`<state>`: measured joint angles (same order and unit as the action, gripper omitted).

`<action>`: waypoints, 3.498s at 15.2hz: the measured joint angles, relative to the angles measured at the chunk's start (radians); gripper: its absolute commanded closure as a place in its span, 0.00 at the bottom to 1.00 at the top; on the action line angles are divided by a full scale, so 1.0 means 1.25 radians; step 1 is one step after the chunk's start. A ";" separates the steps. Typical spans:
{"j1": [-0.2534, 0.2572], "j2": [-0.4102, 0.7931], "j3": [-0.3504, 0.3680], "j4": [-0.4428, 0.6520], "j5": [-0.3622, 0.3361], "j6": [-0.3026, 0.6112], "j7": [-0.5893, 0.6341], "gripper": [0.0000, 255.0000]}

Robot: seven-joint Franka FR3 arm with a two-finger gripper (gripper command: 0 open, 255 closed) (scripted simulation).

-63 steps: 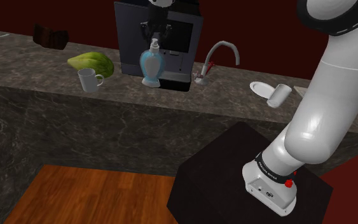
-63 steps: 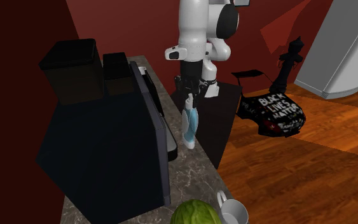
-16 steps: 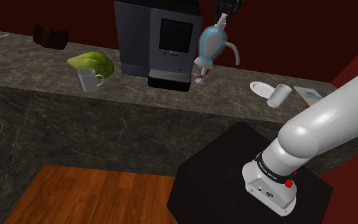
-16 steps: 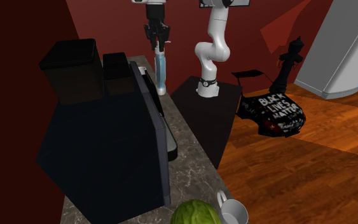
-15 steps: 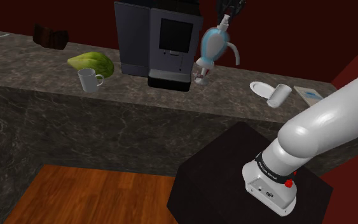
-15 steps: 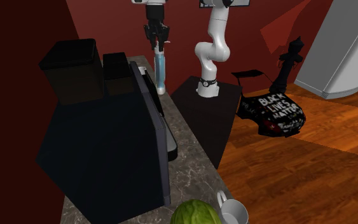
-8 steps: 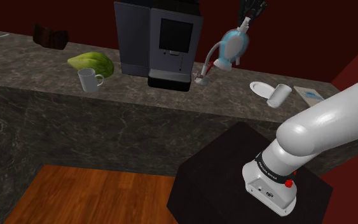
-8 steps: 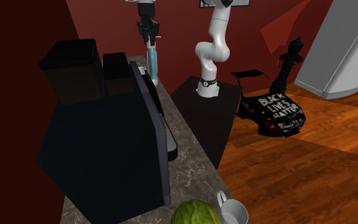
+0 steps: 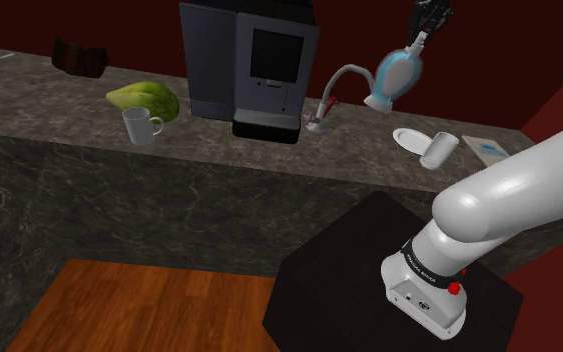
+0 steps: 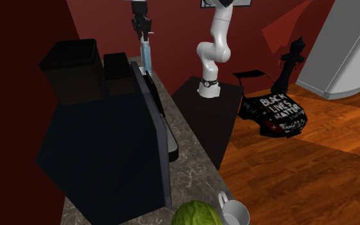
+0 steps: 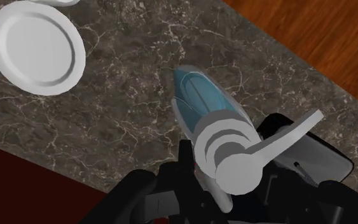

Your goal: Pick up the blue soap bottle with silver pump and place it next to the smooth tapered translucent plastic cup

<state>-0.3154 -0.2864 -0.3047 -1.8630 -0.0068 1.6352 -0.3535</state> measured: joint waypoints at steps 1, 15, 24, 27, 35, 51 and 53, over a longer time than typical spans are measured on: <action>-0.007 0.002 -0.014 0.004 -0.002 -0.003 -0.021 1.00; -0.103 0.141 -0.220 0.156 0.030 -0.039 -0.329 1.00; -0.237 0.372 -0.340 0.391 0.172 -0.115 -0.566 1.00; -0.317 0.465 -0.356 0.497 0.236 -0.157 -0.637 1.00; -0.431 0.584 -0.355 0.609 0.314 -0.180 -0.713 1.00; -0.357 0.535 -0.361 0.356 0.282 0.023 -0.733 1.00; -0.351 0.532 -0.361 0.331 0.281 0.045 -0.734 1.00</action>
<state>-0.7540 0.3787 -0.7555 -1.4487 0.3449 1.6913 -1.2706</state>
